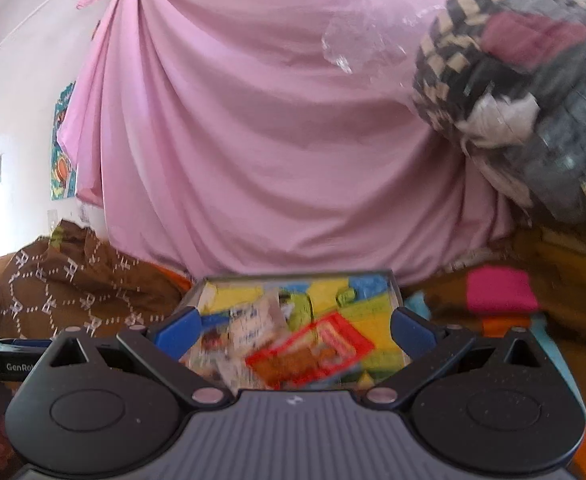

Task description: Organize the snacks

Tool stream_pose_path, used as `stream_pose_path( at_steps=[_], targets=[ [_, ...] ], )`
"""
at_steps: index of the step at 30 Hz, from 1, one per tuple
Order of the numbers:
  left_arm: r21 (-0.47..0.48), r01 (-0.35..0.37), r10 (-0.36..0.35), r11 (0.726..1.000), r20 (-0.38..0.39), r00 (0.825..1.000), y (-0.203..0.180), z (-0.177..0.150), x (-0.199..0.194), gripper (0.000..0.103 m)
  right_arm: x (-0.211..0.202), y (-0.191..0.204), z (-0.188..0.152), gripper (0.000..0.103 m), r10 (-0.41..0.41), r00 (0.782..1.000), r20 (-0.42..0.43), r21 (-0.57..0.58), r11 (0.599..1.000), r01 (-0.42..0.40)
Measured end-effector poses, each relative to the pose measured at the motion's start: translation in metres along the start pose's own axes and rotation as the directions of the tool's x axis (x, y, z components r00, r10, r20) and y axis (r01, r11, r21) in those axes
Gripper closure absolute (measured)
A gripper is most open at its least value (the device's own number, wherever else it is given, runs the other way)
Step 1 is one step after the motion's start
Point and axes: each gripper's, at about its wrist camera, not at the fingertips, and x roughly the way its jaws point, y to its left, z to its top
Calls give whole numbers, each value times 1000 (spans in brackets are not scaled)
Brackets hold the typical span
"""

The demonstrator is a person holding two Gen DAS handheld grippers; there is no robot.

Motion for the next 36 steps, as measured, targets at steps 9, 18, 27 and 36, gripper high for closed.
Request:
stream_pose_path(
  at_steps=[9, 18, 27, 36],
  targets=[
    [29, -6, 10, 1000, -133, 991, 1, -45, -15, 1, -24, -8, -38, 0, -33, 991, -131, 21, 999, 36],
    [80, 3, 10, 997, -165, 986, -3, -64, -26, 1, -31, -3, -60, 0, -23, 977, -212, 33, 999, 31],
    [101, 21, -5, 995, -155, 988, -10, -63, -30, 1, -33, 2, -63, 0, -10, 975, -222, 20, 1000, 15],
    [104, 21, -5, 994, -155, 988, -11, -63, -31, 1, -33, -1, -61, 0, -12, 976, -217, 35, 999, 21]
  ],
)
